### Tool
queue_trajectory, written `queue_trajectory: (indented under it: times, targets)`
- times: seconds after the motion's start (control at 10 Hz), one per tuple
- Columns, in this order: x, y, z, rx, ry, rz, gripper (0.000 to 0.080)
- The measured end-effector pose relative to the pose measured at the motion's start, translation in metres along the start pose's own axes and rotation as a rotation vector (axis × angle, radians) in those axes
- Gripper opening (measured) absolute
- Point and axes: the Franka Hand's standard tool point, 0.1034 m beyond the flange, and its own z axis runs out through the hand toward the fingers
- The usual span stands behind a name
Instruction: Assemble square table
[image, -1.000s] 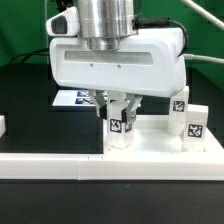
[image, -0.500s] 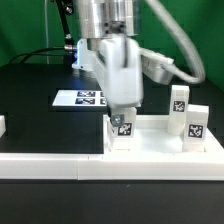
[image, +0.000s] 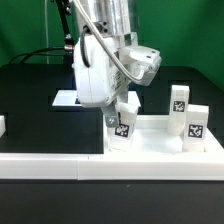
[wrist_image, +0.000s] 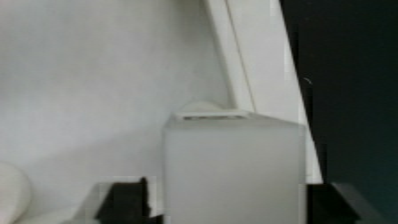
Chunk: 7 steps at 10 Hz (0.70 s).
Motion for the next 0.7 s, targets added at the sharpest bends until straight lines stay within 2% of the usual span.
queue_trajectory:
  times: [0.1,0.2,0.6,0.7]
  targets:
    - [-0.0066,-0.0009,0.0005,0.012,0.007,-0.209,0.0488]
    - [-0.0117,0.0009,0.0029,0.021,0.006,-0.386,0.0622]
    - [-0.0107,0.0037,0.0063,0.023,0.016,-0.723,0.0649]
    - [-0.0086,0.0031,0.0058,0.011,0.028,-0.919,0.0649]
